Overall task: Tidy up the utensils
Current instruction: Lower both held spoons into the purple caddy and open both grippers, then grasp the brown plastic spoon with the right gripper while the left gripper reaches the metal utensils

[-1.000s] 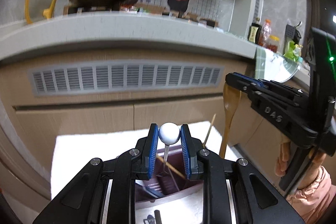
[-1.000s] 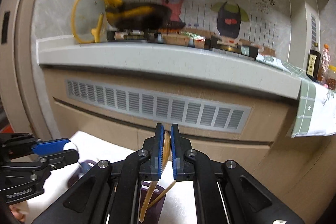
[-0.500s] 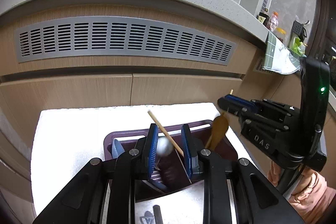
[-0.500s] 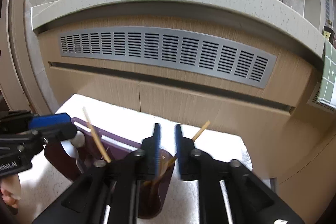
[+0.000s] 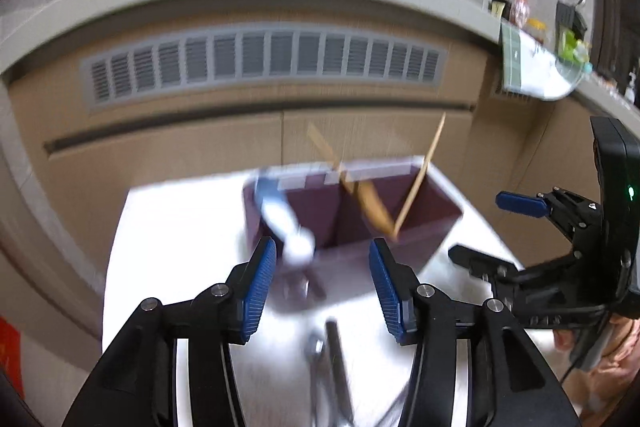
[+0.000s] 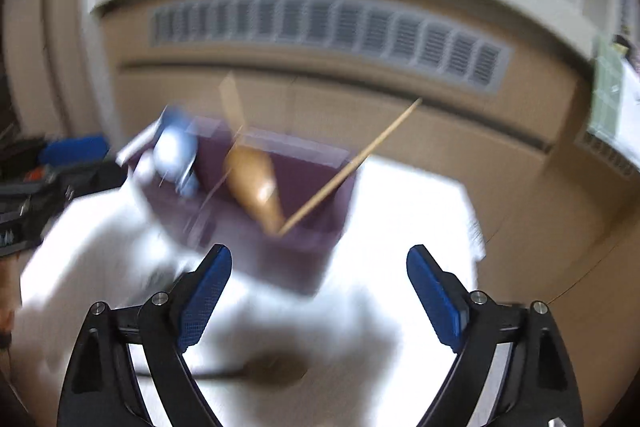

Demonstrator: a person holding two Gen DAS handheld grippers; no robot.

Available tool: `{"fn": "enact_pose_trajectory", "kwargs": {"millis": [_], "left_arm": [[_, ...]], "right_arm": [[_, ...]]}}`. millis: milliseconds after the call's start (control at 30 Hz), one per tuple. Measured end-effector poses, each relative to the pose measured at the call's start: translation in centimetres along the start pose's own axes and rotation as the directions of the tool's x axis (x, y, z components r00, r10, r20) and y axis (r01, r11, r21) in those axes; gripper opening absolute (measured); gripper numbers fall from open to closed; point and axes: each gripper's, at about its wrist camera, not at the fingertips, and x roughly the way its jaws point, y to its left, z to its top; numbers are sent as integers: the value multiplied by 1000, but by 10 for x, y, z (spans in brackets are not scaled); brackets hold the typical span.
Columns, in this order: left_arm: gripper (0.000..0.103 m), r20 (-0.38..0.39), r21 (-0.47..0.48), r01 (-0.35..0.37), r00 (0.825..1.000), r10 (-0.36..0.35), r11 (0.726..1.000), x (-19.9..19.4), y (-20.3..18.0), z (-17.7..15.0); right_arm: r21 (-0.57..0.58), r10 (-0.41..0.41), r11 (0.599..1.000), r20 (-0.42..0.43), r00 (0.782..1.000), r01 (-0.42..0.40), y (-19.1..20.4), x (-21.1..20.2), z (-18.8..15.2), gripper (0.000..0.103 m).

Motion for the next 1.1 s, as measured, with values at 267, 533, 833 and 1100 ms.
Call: {"fn": "enact_pose_trajectory", "kwargs": {"millis": [267, 533, 833, 1100], "left_arm": [[50, -161, -69, -45, 986, 33, 997, -2, 17, -73], [50, -247, -187, -7, 968, -40, 982, -15, 27, -116], [51, -282, -225, 27, 955, -91, 974, -6, 12, -122], [56, -307, -205, 89, 940, -150, 975, 12, -22, -111]], "right_arm": [[-83, 43, 995, -142, 989, -55, 56, 28, -45, 85], [-214, -4, 976, -176, 984, -35, 83, 28, -66, 84], [-164, -86, 985, -202, 976, 53, 29, -11, -111, 85], [44, -59, 997, -224, 973, 70, -32, -35, -130, 85]]}}
